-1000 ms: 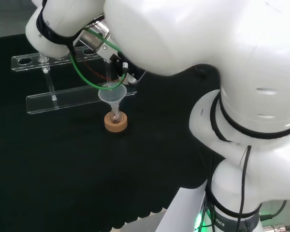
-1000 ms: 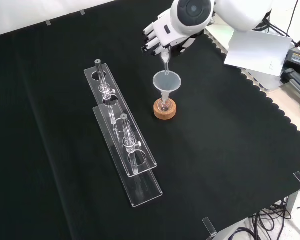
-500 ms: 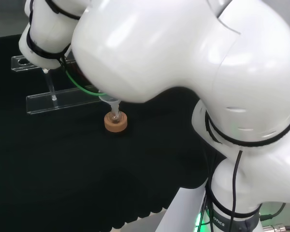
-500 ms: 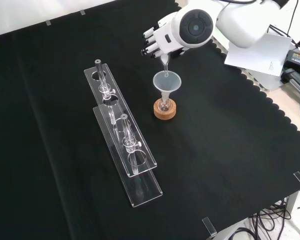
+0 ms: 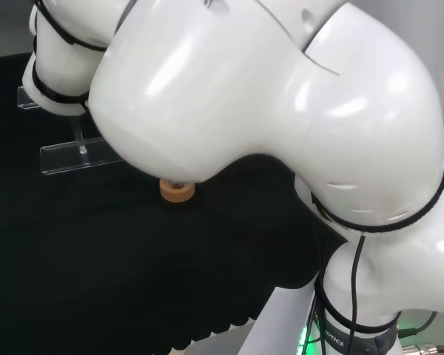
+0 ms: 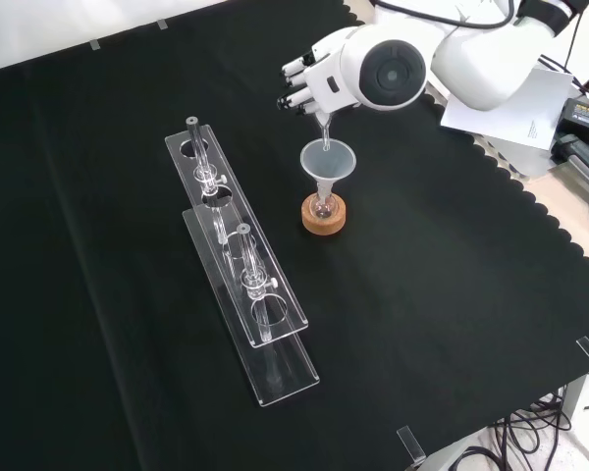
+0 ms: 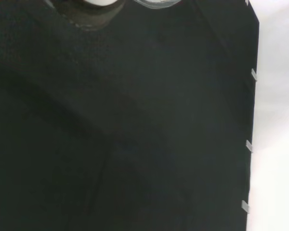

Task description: Pour all the NaCl from the weighing funnel into the round-bottom flask.

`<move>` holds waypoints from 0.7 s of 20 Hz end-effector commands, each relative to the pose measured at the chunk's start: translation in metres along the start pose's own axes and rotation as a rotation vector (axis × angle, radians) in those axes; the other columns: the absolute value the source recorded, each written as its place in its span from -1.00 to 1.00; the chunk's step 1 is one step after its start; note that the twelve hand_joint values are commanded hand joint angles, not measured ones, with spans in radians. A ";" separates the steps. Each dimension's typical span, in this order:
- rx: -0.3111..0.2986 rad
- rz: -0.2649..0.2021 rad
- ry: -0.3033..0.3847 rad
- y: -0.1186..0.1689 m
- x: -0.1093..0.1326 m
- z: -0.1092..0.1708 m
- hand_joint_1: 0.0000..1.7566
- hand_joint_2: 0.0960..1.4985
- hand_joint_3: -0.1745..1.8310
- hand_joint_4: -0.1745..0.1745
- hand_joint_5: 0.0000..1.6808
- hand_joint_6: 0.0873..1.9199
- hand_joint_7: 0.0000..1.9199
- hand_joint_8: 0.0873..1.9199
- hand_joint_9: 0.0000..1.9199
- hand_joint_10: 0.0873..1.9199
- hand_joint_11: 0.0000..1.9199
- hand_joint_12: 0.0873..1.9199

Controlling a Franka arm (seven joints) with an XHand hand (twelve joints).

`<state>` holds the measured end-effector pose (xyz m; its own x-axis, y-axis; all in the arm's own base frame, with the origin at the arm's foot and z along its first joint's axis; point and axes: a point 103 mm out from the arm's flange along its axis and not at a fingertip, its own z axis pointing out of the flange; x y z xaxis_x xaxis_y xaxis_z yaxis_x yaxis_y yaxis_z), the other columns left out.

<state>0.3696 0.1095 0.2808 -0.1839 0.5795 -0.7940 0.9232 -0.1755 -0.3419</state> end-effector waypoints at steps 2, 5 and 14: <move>-0.008 0.002 -0.071 0.001 0.001 -0.003 0.27 0.36 -1.00 1.00 0.58 -0.61 -0.55 -0.34 -0.08 -0.72 -0.17 0.03; -0.005 0.006 -0.092 0.003 0.000 -0.003 0.27 0.36 -1.00 1.00 0.58 -0.61 -0.55 -0.34 -0.08 -0.72 -0.17 0.03; 0.000 0.017 -0.137 0.007 -0.003 -0.003 0.27 0.36 -1.00 1.00 0.58 -0.61 -0.56 -0.34 -0.09 -0.72 -0.17 0.03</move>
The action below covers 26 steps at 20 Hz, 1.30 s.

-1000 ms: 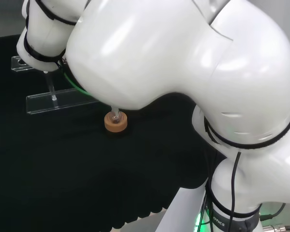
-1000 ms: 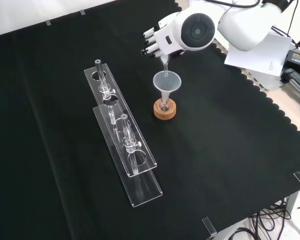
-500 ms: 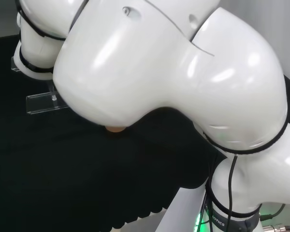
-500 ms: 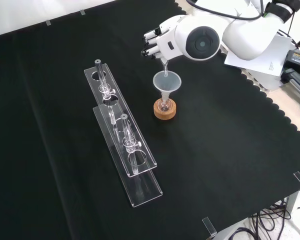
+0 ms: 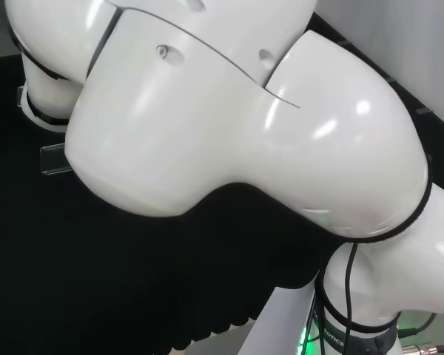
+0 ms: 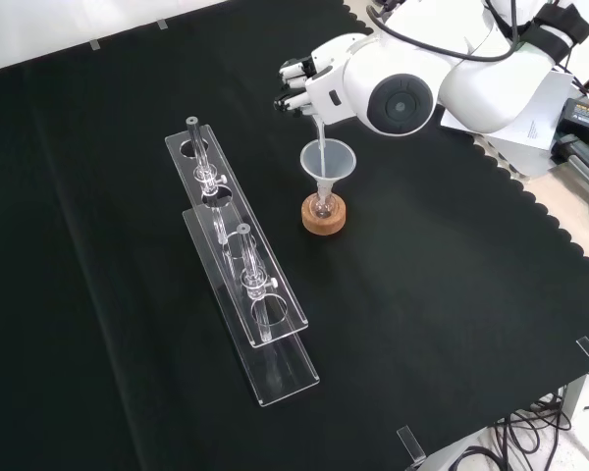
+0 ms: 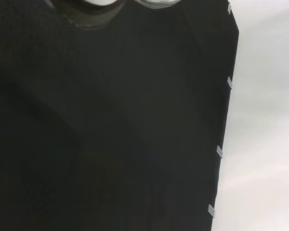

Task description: Pour all the NaCl from the weighing funnel into the round-bottom flask.

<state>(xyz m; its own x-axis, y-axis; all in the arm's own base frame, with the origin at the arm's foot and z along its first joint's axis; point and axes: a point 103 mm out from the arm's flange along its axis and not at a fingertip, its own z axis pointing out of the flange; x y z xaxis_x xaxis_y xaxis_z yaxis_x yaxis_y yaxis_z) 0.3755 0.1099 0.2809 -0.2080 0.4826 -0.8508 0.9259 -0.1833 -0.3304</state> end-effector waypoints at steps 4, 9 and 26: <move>0.002 0.006 -0.044 0.003 -0.003 -0.001 0.27 0.36 -1.00 1.00 0.58 -0.61 -0.56 -0.34 -0.09 -0.72 -0.17 0.03; -0.001 0.012 -0.093 0.004 -0.004 -0.002 0.27 0.36 -1.00 1.00 0.58 -0.60 -0.56 -0.34 -0.09 -0.72 -0.17 0.03; -0.006 0.025 -0.215 -0.001 0.005 -0.019 0.27 0.36 -1.00 1.00 0.57 -0.60 -0.57 -0.34 -0.10 -0.72 -0.17 0.03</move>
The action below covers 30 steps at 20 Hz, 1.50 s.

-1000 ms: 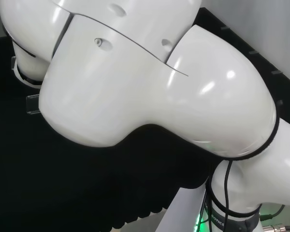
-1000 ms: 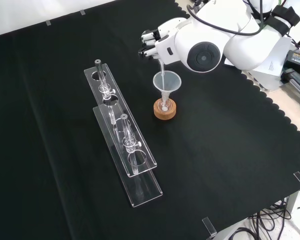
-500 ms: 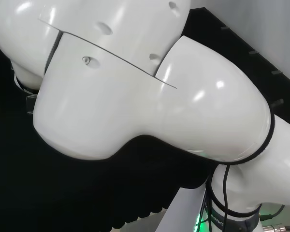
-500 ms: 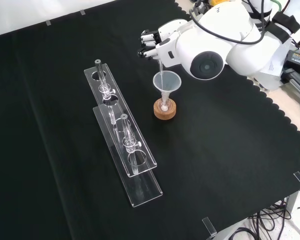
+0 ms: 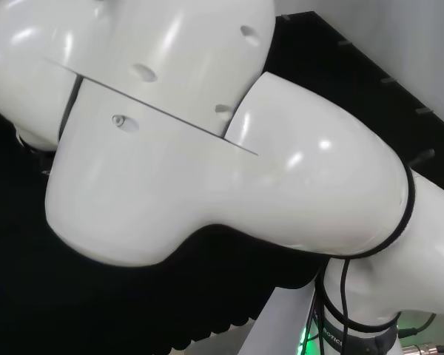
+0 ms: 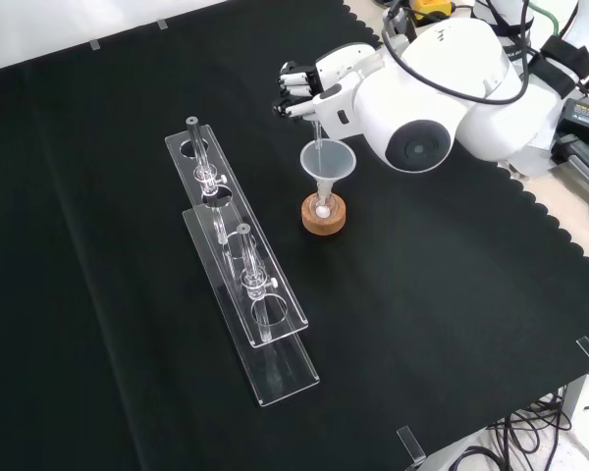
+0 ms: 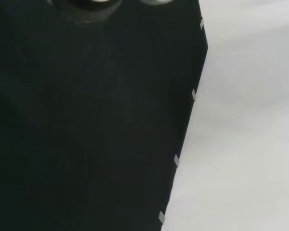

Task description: Pour all the NaCl from the weighing funnel into the round-bottom flask.

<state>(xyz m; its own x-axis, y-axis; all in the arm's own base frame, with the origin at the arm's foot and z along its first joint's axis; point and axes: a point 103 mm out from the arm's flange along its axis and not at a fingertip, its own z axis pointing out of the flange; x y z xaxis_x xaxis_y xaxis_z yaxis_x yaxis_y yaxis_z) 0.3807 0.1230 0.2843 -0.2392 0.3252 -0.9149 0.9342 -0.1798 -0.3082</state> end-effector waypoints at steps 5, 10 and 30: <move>0.011 0.018 -0.083 -0.005 0.001 -0.013 0.27 0.37 -1.00 1.00 0.57 -0.60 -0.57 -0.34 -0.10 -0.72 -0.17 0.03; 0.019 0.021 -0.114 -0.007 0.002 -0.018 0.27 0.37 -1.00 1.00 0.57 -0.60 -0.57 -0.34 -0.10 -0.72 -0.17 0.03; 0.032 0.036 -0.130 -0.011 -0.004 -0.020 0.27 0.37 -1.00 1.00 0.57 -0.60 -0.57 -0.34 -0.11 -0.72 -0.17 0.02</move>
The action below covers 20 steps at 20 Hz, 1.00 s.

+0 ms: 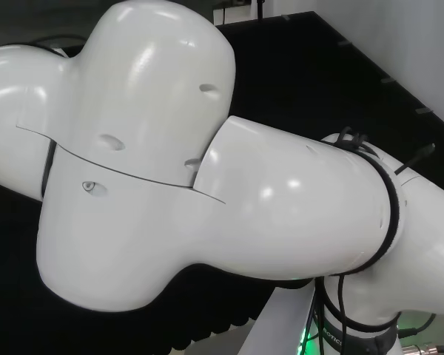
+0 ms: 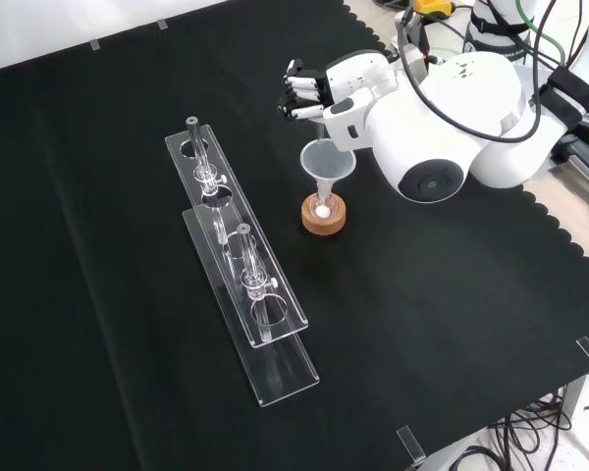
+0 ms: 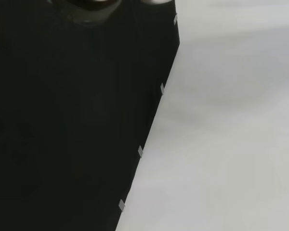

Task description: Pour all the NaCl from the weighing funnel into the round-bottom flask.

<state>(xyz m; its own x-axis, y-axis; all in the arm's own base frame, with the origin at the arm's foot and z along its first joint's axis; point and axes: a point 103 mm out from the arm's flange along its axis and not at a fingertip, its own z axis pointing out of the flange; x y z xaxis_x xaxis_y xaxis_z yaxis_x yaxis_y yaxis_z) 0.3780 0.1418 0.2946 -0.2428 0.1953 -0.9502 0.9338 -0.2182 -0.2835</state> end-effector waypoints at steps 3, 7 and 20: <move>-0.003 0.003 0.007 -0.003 0.000 -0.002 0.27 0.37 -1.00 1.00 0.57 -0.60 -0.57 -0.34 -0.11 -0.72 -0.17 0.02; -0.005 -0.005 0.013 -0.003 0.000 -0.003 0.27 0.36 -1.00 1.00 0.57 -0.60 -0.57 -0.34 -0.11 -0.72 -0.17 0.02; 0.000 -0.044 0.235 0.009 -0.007 0.016 0.27 0.36 -1.00 1.00 0.57 -0.60 -0.58 -0.34 -0.11 -0.71 -0.16 0.02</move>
<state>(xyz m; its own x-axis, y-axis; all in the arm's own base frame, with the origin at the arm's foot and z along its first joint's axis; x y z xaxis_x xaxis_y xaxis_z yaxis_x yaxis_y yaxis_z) 0.3788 0.1350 0.2965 -0.2285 0.3212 -0.9190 0.9248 -0.2233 -0.3080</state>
